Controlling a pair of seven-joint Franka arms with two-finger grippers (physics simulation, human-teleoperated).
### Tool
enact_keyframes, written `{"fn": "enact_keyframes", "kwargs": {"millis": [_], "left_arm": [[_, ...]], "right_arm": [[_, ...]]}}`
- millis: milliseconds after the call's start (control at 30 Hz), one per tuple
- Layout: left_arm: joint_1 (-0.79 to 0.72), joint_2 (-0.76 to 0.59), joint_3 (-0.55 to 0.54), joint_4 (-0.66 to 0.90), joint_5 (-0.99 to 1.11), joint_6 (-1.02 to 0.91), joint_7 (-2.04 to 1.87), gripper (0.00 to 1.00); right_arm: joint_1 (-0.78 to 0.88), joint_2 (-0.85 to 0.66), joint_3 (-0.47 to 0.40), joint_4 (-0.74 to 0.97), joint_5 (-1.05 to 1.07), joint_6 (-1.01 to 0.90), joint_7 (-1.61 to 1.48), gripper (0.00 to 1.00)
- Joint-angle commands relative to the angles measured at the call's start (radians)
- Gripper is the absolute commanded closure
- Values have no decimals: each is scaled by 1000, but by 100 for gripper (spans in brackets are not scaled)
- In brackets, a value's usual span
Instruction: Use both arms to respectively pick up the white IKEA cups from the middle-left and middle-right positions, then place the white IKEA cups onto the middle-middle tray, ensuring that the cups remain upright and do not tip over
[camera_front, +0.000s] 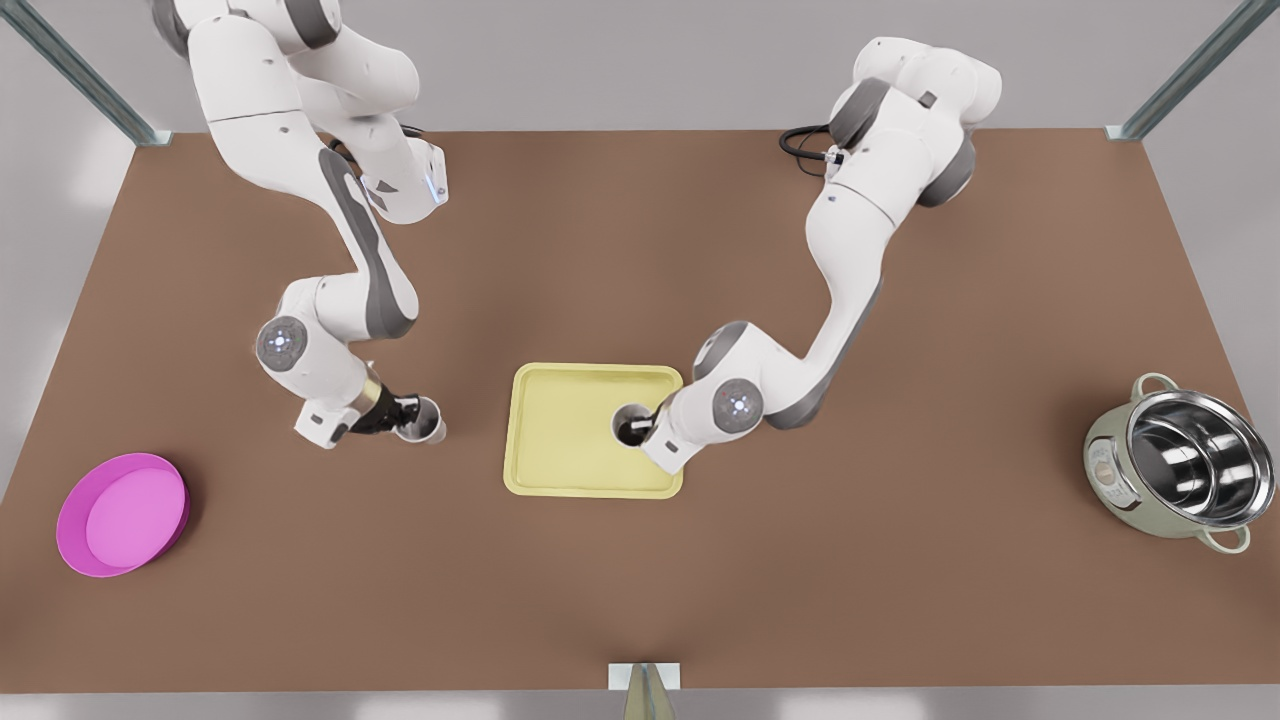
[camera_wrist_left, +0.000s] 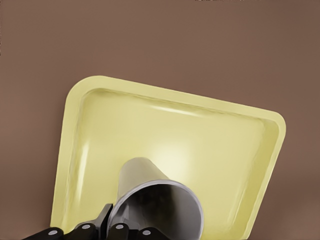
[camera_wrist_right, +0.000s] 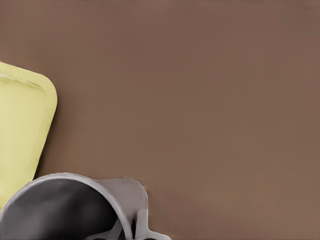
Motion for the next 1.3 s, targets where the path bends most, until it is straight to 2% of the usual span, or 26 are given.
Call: {"fn": "enact_keyframes", "kwargs": {"millis": [0, 33, 67, 100, 133, 233, 300, 400, 433, 467, 533, 600, 633, 667, 700, 767, 800, 833, 1267], "left_arm": [[-1, 10, 0, 0, 3, 60, -467, 79], [-1, 19, 1, 0, 17, 65, -467, 79], [-1, 18, 1, 0, 19, 68, -467, 71], [-1, 19, 1, 0, 19, 73, -467, 46], [-1, 19, 1, 0, 20, 74, -465, 1], [20, 7, 1, -3, 20, 51, -467, 0], [59, -82, -2, 0, 31, -176, -476, 0], [227, -375, -5, 3, 81, -631, -381, 0], [364, -452, -12, 3, 115, -719, -92, 0], [389, -466, -8, -3, 253, -786, 200, 0], [439, -458, 4, 37, 285, -789, 343, 0], [577, -479, -6, 23, 229, -761, 392, 0], [468, -680, 177, -272, 184, -557, 530, 0], [381, -723, 251, -344, 218, -602, 668, 0], [346, -699, 250, -308, 239, -653, 659, 0], [373, -687, 250, -292, 170, -676, 656, 0], [387, -688, 250, -295, 164, -690, 665, 0], [387, -688, 248, -298, 166, -733, 662, 0], [386, -673, 247, -296, 150, -736, 661, 0]], "right_arm": [[59, -3, 0, 17, -4, -6, 497, 78], [92, -3, 0, 31, -8, -6, 561, 78], [138, 0, -2, 45, -13, -6, 630, 78], [165, 10, -2, 66, -15, -4, 654, 78], [188, 24, -2, 71, -16, 8, 692, 78], [234, 61, -5, 83, -16, 51, 756, 78], [271, 84, -7, 78, -28, 97, 805, 78], [312, 109, -7, 72, -41, 117, 830, 78], [318, 116, -7, 69, -41, 123, 847, 78], [333, 125, -8, 52, -44, 159, 856, 78], [343, 132, -7, 26, -44, 203, 858, 78], [346, 132, -5, -9, -48, 254, 858, 78], [358, 132, -5, -26, -47, 277, 858, 78], [364, 132, -5, -30, -47, 280, 861, 78], [366, 135, -5, -30, -48, 280, 861, 78], [364, 139, -7, -26, -48, 281, 861, 76], [364, 139, -7, -23, -48, 280, 861, 17], [363, 138, -8, -21, -48, 280, 861, 0], [352, 72, -11, -29, -54, 226, 835, 0]]}}
